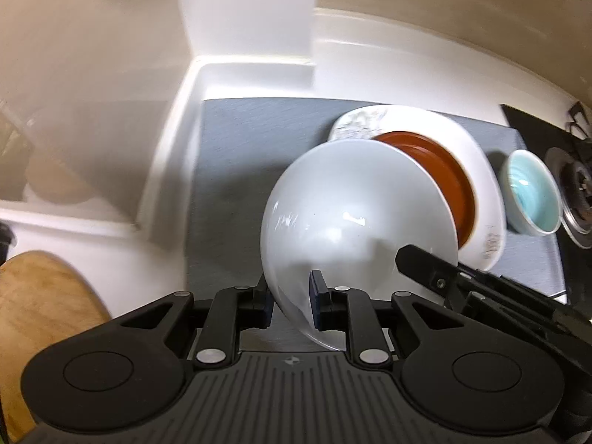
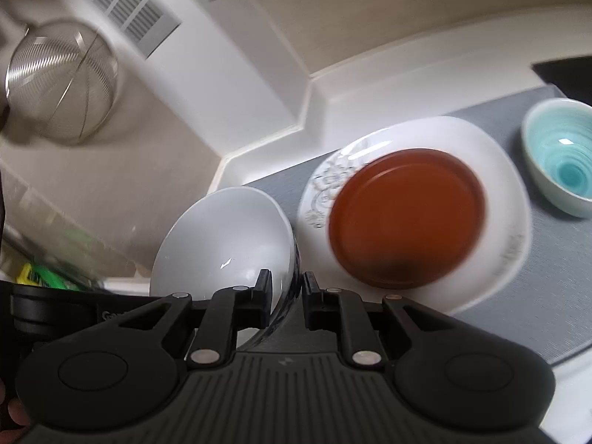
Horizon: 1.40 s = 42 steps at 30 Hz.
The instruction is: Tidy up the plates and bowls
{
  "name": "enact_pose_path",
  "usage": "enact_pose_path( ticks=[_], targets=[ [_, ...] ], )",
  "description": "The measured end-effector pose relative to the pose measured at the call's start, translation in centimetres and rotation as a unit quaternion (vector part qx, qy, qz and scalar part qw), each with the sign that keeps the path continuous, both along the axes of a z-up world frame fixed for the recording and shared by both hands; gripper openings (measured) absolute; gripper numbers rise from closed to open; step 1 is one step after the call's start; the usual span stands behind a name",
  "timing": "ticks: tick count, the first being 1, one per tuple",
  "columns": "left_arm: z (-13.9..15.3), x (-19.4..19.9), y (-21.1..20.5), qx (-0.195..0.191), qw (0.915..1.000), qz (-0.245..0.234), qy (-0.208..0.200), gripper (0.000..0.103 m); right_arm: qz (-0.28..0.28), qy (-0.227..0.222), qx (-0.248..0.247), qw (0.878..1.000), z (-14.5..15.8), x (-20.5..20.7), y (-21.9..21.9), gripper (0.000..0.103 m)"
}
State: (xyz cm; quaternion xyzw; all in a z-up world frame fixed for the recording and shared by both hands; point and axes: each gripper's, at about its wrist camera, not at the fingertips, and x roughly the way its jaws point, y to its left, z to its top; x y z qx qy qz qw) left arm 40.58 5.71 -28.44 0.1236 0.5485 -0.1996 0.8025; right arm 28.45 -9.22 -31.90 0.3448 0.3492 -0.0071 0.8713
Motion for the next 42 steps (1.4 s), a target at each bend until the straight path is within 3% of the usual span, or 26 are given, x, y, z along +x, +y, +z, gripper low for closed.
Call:
enact_pose_path(
  ticks=[14, 19, 23, 30, 37, 42],
  targets=[
    [3.1, -2.7, -14.1, -0.048, 0.9953, -0.084, 0.003, 0.021, -0.106, -0.032, -0.014, 0.994, 3.1, -5.8, -13.0, 0.019],
    [2.5, -2.6, -20.5, -0.038, 0.9925, -0.113, 0.025, 0.021, -0.134, -0.022, -0.022, 0.990, 2.9, -6.8, -18.9, 0.019],
    [0.3, -2.1, -23.8, -0.025, 0.9901, -0.125, 0.060, 0.021, -0.150, 0.008, -0.010, 0.989, 1.5, -7.0, -22.3, 0.019],
    [-2.6, -2.1, -26.4, -0.001, 0.9872, -0.136, 0.084, 0.021, -0.167, 0.035, -0.012, 0.985, -1.2, -7.1, -23.7, 0.018],
    [-4.2, -2.3, -27.3, 0.028, 0.9885, -0.126, 0.079, 0.022, -0.165, 0.051, -0.044, 0.984, -2.2, -6.7, -22.4, 0.018],
    [-4.7, -2.0, -27.5, 0.029, 0.9883, -0.123, 0.085, 0.023, -0.172, 0.049, -0.055, 0.982, -2.3, -6.7, -21.9, 0.018]
  ],
)
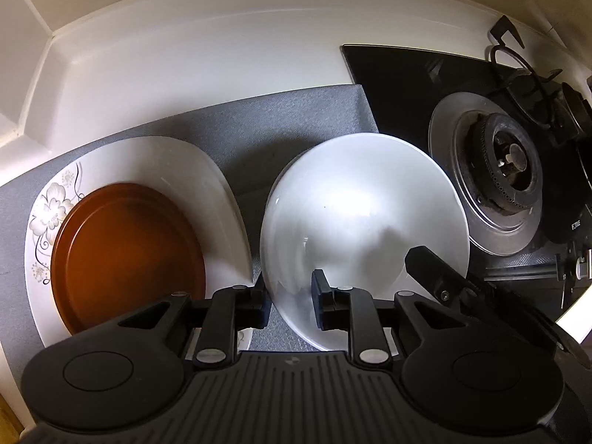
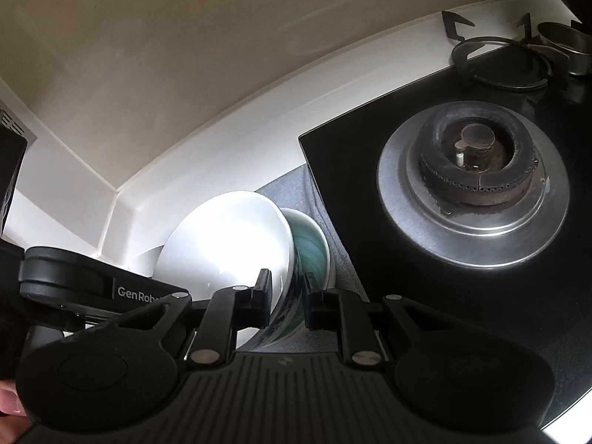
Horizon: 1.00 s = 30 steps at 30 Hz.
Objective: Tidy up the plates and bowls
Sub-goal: 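Lower the white bowl into the blue-patterned bowl and open the gripper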
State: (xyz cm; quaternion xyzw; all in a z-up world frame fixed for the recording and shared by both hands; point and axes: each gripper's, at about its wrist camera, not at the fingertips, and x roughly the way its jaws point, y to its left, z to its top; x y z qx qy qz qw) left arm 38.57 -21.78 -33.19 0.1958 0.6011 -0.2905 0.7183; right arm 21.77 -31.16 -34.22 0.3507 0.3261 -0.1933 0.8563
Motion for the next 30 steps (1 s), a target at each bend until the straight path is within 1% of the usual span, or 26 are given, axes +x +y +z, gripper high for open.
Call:
enact_pose_path(
  ticks=[4, 9, 16, 19, 20, 22, 24, 26, 28, 30],
  targets=[
    [-0.2, -0.3, -0.3, 0.006, 0.9999, -0.004, -0.009, 0.023, 0.009, 0.021, -0.022, 0.999, -0.2, 0.7, 0.4, 0.017],
    [-0.7, 0.0, -0.2, 0.005, 1.0000, 0.006, 0.001, 0.024, 0.003, 0.025, -0.015, 1.000, -0.7, 1.2, -0.1, 0.017],
    [-1.9, 1.1, 0.3, -0.005, 0.9988, 0.032, 0.036, 0.025, 0.004, 0.036, -0.022, 0.999, -0.9, 1.6, 0.2, 0.018],
    [-2.2, 1.3, 0.6, -0.013, 0.9977, 0.044, 0.049, 0.025, 0.018, 0.047, -0.054, 0.997, -0.7, 1.8, 1.1, 0.018],
    [-2.2, 1.5, 0.8, -0.017, 0.9970, 0.050, 0.056, 0.024, 0.017, 0.048, -0.056, 0.997, -0.7, 1.8, 1.2, 0.018],
    [-2.2, 1.8, 1.2, -0.026, 0.9954, 0.062, 0.069, 0.024, 0.010, 0.046, -0.044, 0.998, -0.7, 1.9, 0.8, 0.018],
    [-1.9, 2.1, 1.4, -0.034, 0.9944, 0.065, 0.076, 0.024, -0.002, 0.037, -0.019, 0.999, -0.8, 1.7, 0.1, 0.019],
    [-1.7, 2.1, 1.4, -0.036, 0.9952, 0.059, 0.069, 0.024, -0.015, 0.030, 0.003, 0.999, -1.0, 1.6, -0.4, 0.019],
    [-1.6, 1.8, 1.2, -0.030, 0.9966, 0.047, 0.061, 0.024, -0.020, 0.025, 0.012, 0.999, -1.2, 1.4, -0.5, 0.019],
    [-1.7, 1.6, 1.1, -0.033, 0.9967, 0.044, 0.059, 0.024, -0.025, 0.020, 0.023, 0.999, -1.5, 1.4, -0.7, 0.019]
  ],
)
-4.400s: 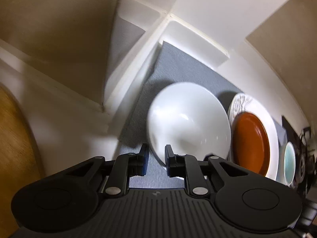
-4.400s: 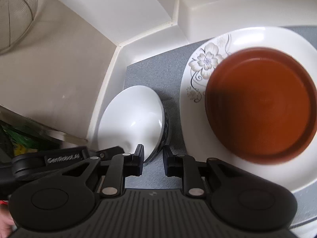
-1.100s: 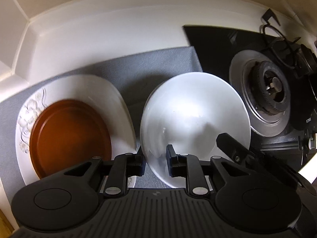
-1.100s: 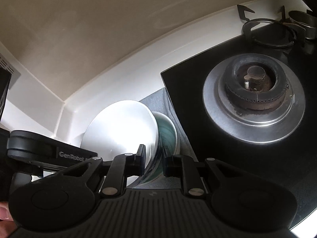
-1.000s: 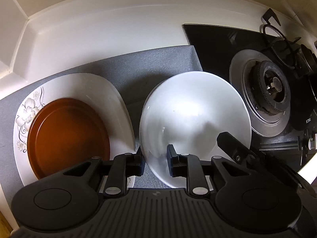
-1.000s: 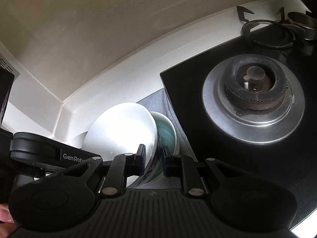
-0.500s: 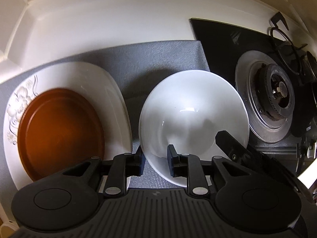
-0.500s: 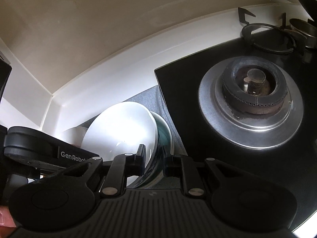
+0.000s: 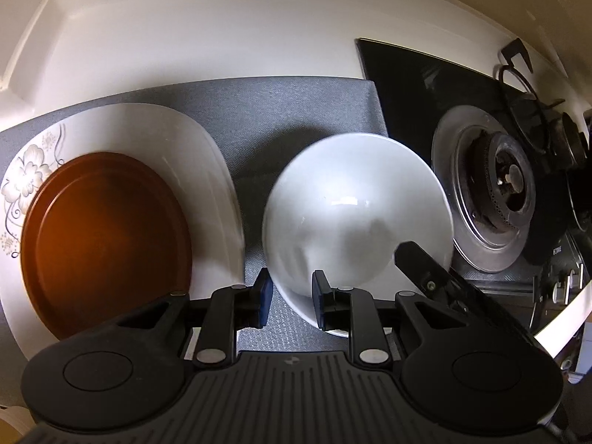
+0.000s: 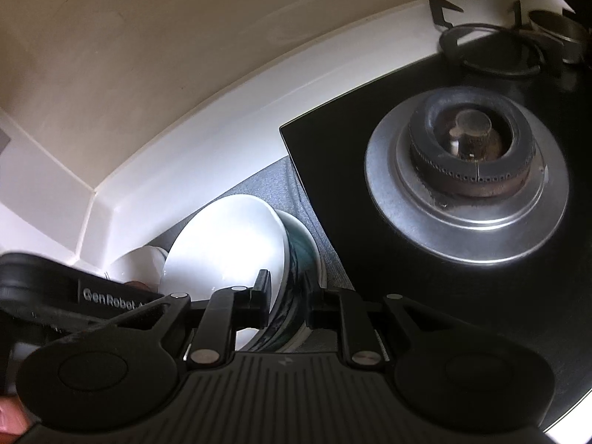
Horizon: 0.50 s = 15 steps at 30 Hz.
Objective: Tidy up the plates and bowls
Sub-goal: 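Lower the white bowl into the blue-patterned bowl and open the gripper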
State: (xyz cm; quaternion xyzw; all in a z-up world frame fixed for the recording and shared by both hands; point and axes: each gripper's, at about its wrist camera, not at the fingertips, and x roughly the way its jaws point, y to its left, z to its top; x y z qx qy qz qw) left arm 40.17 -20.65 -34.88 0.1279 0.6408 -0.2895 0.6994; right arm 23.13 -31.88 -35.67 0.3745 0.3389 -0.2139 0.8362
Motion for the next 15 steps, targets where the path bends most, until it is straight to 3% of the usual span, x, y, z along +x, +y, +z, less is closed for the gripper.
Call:
enact_pose_path(
  ticks=[3, 8, 15],
  targets=[
    [0.1, 0.0, 0.2, -0.002, 1.0000, 0.005, -0.003, 0.025, -0.012, -0.008, 0.028, 1.000, -0.3, -0.3, -0.6, 0.020],
    [1.8, -0.8, 0.7, -0.011, 0.9979, -0.015, -0.062, 0.024, -0.019, -0.029, 0.050, 0.998, -0.3, -1.3, -0.9, 0.024],
    [1.7, -0.3, 0.7, -0.013, 0.9981, -0.011, -0.059, 0.024, -0.002, -0.028, 0.044, 0.999, 0.3, -2.1, -0.7, 0.026]
  ],
)
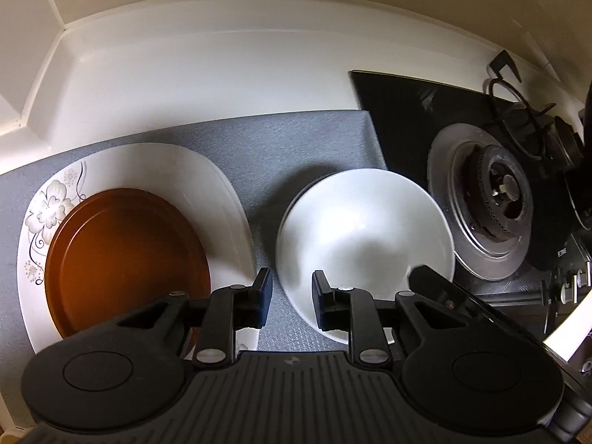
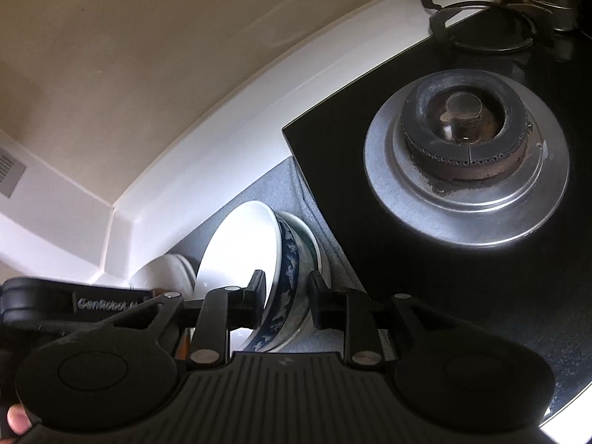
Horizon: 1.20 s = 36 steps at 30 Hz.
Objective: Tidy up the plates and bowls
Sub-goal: 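Lower the white bowl into the blue-patterned bowl and open the gripper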
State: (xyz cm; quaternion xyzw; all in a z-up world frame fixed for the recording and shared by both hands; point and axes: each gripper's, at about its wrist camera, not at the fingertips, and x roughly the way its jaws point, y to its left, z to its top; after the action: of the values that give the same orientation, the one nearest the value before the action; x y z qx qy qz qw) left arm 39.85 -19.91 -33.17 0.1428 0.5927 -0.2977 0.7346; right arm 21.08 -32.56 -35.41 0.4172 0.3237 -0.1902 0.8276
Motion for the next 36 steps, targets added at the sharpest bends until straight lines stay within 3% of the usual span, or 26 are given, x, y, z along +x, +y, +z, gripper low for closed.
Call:
enact_pose_path(
  ticks=[12, 16, 20, 25, 34, 36],
  targets=[
    [-0.9, 0.6, 0.0, 0.005, 0.9999, 0.002, 0.016, 0.024, 0.003, -0.011, 0.007, 1.000, 0.7, -0.7, -0.2, 0.025],
    [-1.1, 1.3, -0.1, 0.001, 0.9986, 0.015, 0.052, 0.024, -0.004, -0.013, 0.040, 0.999, -0.3, -0.9, -0.8, 0.026],
    [-1.2, 1.0, -0.3, 0.001, 0.9988, 0.013, 0.047, 0.024, -0.011, -0.036, 0.080, 0.996, -1.0, -1.4, -1.5, 0.026],
    [-1.8, 1.6, 0.0, -0.007, 0.9970, 0.023, 0.074, 0.024, -0.028, -0.057, 0.118, 0.991, -1.9, -1.8, -1.9, 0.032],
    [-2.2, 1.8, 0.4, -0.013, 0.9965, 0.030, 0.077, 0.024, -0.027, -0.038, 0.092, 0.995, -1.0, -1.4, -1.6, 0.033],
    [-1.9, 2.0, 0.7, -0.019, 0.9964, 0.032, 0.077, 0.024, -0.021, -0.030, 0.086, 0.996, -0.9, -1.3, -1.5, 0.038]
  ],
)
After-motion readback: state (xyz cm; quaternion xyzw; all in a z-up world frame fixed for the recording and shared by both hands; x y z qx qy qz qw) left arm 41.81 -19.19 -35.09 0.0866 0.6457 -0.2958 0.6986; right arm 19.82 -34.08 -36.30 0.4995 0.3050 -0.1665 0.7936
